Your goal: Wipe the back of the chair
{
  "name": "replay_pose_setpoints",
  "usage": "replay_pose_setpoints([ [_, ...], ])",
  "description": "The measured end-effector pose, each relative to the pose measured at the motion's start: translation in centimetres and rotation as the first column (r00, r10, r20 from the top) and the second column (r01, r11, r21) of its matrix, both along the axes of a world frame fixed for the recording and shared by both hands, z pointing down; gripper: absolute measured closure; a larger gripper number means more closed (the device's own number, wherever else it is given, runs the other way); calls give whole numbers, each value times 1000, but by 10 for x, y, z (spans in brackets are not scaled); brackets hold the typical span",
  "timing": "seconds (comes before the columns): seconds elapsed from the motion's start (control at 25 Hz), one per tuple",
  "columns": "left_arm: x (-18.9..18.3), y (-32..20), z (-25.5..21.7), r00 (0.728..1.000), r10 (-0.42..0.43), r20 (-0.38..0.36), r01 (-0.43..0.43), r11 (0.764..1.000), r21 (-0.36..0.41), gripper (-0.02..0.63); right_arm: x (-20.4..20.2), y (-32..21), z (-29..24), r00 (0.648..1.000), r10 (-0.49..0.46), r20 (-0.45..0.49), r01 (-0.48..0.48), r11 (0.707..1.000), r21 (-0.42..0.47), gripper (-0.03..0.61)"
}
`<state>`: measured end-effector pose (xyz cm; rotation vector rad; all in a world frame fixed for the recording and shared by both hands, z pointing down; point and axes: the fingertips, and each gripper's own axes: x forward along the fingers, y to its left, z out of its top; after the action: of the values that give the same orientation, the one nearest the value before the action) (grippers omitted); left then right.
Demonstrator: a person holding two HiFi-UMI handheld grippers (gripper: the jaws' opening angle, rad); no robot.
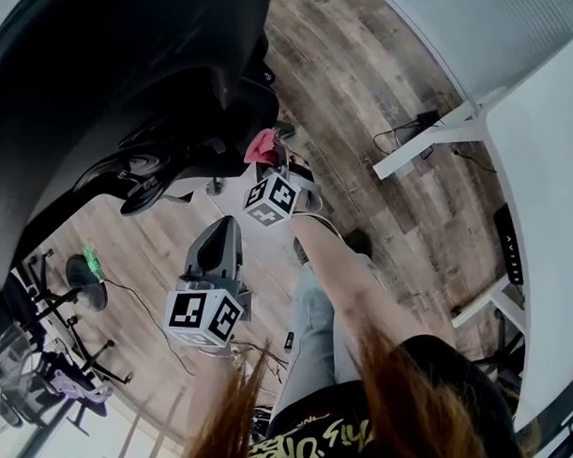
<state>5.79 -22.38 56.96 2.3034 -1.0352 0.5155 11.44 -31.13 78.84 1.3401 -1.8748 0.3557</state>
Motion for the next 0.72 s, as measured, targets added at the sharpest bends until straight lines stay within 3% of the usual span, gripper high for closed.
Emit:
replay_pose_setpoints([
  [0.12, -5, 3, -2, 1000, -29, -10, 29, 1000, 3, 621, -32, 19, 7, 981, -190, 31, 191, 981, -31, 514],
  [0.2, -10, 6, -4, 999, -51, -19, 51, 999, 5, 621, -39, 29, 1, 964, -264, 31, 265, 964, -12, 514],
  [0.44, -15, 22, -12, 986, -132, -97, 129, 991, -34, 621, 8, 0, -60, 964, -250, -93, 258, 962, 88, 514],
  [0.64, -14, 36, -27, 978, -152, -142, 148, 988, -39, 621, 29, -34, -69, 918, -288, -271, 280, 958, -68, 514],
  [0.72, -19, 37, -30, 977, -157, -144, 155, 988, -27, 621, 27, -36, -68, 891, -314, -329, 305, 949, -78, 514],
])
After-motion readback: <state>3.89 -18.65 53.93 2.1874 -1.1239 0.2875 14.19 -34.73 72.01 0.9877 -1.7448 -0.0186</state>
